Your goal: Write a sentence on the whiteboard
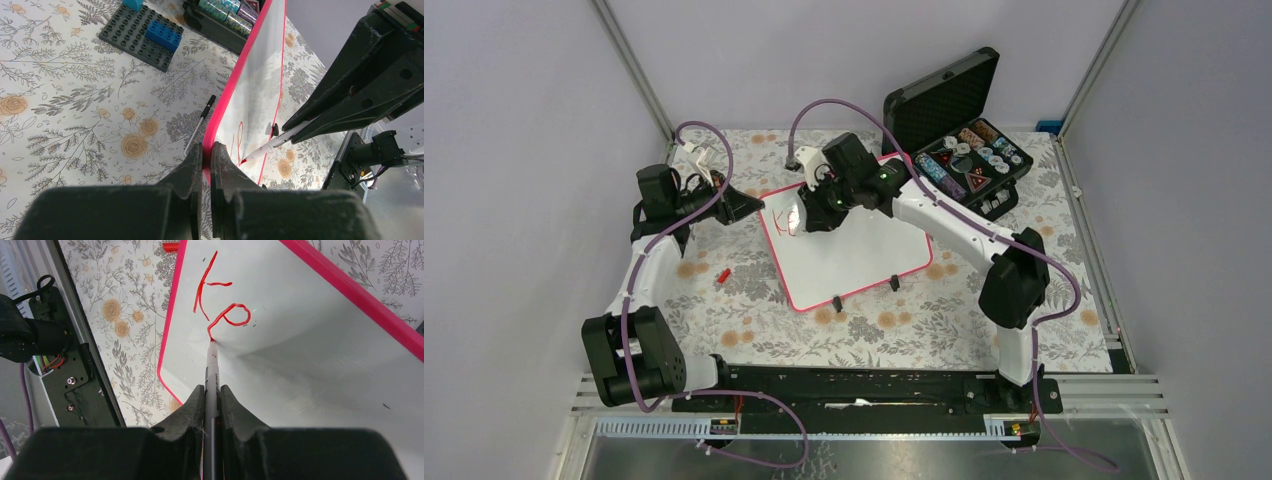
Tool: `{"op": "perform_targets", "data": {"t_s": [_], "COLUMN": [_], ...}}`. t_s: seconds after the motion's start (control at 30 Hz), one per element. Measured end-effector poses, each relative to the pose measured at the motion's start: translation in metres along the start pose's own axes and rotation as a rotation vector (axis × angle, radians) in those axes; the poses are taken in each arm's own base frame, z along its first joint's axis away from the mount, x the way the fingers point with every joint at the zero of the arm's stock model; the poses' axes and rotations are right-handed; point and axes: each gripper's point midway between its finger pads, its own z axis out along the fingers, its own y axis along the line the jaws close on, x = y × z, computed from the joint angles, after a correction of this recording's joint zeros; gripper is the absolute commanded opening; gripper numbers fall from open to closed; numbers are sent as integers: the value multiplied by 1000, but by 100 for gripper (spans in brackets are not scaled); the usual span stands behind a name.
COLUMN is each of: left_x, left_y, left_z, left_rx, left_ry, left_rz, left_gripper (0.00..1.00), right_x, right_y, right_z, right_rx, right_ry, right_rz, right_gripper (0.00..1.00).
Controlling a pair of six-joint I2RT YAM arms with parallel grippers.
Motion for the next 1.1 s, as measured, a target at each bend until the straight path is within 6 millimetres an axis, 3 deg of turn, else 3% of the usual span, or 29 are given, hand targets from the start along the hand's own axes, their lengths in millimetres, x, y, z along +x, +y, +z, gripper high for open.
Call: {"op": "perform_targets", "data": {"t_s": [0.43, 1.1], "left_x": [0, 0], "left_y": [0, -1], "left_z": [0, 0], "left_rx": [1, 7], "left_ry": [0, -1], "left_rz": [0, 2], "left_gripper": [0, 0], "right_x": [-4, -14], "right_y": [-15, -15], "right_z": [-16, -22], "right_rx": [41, 41], "right_ry": [-22, -48], "right_rz": [9, -2], "right_gripper": [0, 0]}}
